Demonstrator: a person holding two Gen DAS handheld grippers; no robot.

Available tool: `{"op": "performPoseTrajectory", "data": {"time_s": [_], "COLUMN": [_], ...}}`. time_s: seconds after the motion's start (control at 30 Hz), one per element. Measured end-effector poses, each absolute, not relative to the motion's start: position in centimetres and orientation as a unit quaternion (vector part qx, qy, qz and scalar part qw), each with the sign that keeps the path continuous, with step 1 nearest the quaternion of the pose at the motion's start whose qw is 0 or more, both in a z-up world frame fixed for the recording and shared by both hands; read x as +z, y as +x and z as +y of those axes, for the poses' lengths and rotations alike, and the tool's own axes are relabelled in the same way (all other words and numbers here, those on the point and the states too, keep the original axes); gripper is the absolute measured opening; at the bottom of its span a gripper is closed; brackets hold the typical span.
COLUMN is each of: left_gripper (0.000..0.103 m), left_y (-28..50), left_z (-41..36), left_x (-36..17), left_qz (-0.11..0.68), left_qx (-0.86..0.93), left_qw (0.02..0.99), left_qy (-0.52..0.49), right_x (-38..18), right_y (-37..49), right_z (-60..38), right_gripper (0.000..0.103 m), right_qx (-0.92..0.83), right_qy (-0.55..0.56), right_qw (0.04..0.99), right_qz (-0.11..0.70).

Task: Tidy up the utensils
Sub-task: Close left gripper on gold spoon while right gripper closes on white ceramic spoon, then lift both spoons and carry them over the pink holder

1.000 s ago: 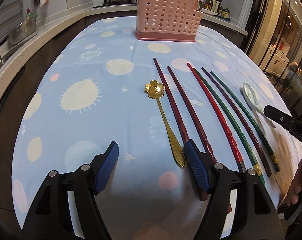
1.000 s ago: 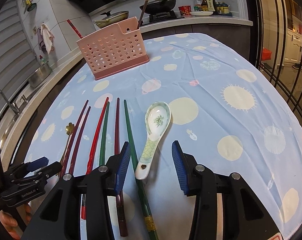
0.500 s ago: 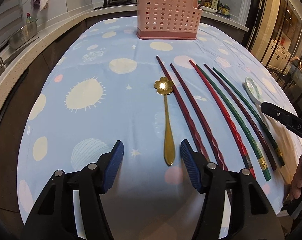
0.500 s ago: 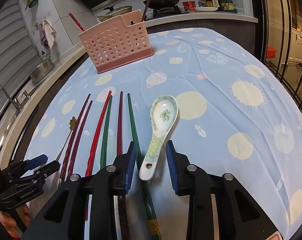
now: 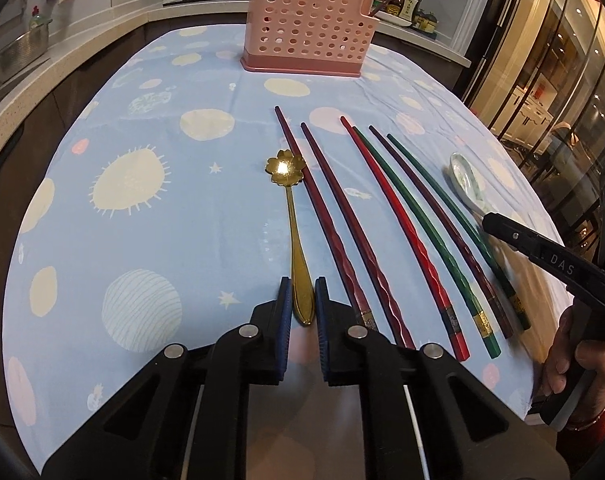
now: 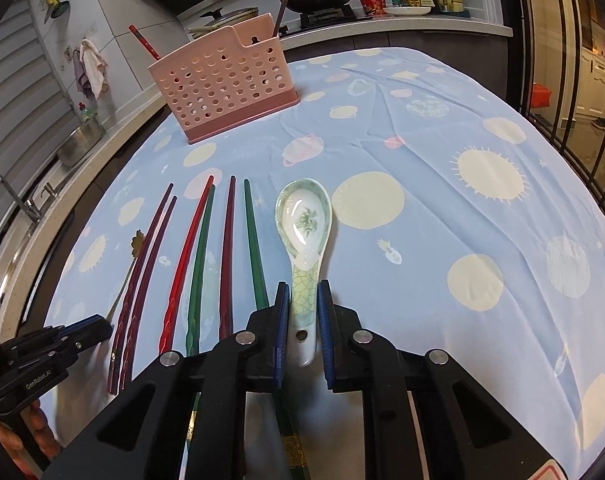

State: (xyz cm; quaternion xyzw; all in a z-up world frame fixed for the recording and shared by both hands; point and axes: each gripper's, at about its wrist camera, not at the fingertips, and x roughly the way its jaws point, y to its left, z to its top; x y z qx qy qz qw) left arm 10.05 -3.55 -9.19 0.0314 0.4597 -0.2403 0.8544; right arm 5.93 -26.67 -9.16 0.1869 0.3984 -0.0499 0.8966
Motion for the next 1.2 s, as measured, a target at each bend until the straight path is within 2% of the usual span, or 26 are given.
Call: {"op": "performPoseTrajectory", "data": {"time_s": [0.67,1.0,1.2], "left_gripper": [0.011,0.01,0.01], "left_y": [9.5,10.0,10.1], "left_z": [-3.1,-2.9,-3.0], "left_x": [-6.6,-5.9,-6.4], "left_qz": [0.443,0.441,0.45], "left_qx": [-0.24,-0.235,-0.232], "left_qw": [0.864,0.866,0.862], "left_qy": [0.029,0.028,0.029], "right_x": [-7.9,-8.9,-9.4], "right_y": [4.0,4.0,3.3], "right_z": [-28.1,-30.2,-30.8], "right_gripper": [0.012,0.012,0.015], "right_qx": [-0.057,-0.052,-0.037], "right_qy": [0.196,0.243,0.275], "right_qw": [0.896,0.875,0.865], "right_qz": [0.395,0.415,0.418]}}
